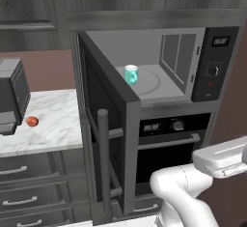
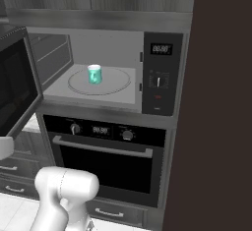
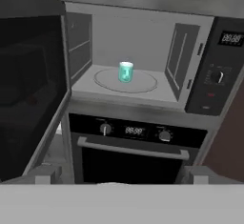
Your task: Pick the mug from the counter and place it inside the microwave. Then close the microwave.
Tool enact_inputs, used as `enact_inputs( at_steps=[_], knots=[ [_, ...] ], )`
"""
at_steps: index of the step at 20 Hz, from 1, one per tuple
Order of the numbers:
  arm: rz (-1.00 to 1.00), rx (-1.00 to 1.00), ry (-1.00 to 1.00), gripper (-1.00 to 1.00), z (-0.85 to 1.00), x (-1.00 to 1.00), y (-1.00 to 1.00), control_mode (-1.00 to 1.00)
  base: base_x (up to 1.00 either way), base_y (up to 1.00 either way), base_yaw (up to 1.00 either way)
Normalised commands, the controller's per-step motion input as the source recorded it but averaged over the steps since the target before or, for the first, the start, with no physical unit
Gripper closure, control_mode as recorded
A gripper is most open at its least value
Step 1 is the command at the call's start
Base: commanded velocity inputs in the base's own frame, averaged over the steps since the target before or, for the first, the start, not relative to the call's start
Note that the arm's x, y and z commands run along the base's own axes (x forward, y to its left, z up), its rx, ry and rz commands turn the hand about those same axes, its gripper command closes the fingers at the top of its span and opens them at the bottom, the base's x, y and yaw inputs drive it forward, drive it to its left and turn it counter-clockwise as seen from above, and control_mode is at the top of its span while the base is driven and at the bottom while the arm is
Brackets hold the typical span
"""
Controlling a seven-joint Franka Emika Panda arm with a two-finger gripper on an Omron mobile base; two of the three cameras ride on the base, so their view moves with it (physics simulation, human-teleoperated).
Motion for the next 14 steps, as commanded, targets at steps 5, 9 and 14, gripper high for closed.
enact_inputs(
  at_steps=[5,9,14],
  knots=[
    [0.0,0.0,-0.26,-1.0,0.06,-0.26,0.07,-1.0,0.0,0.0,0.0],
    [-0.01,0.0,-0.21,-1.0,0.0,-0.15,0.01,-1.0,0.0,0.0,0.0],
    [-0.05,0.0,-0.19,-1.0,0.0,0.0,0.03,-1.0,0.0,0.0,0.0]
  ],
)
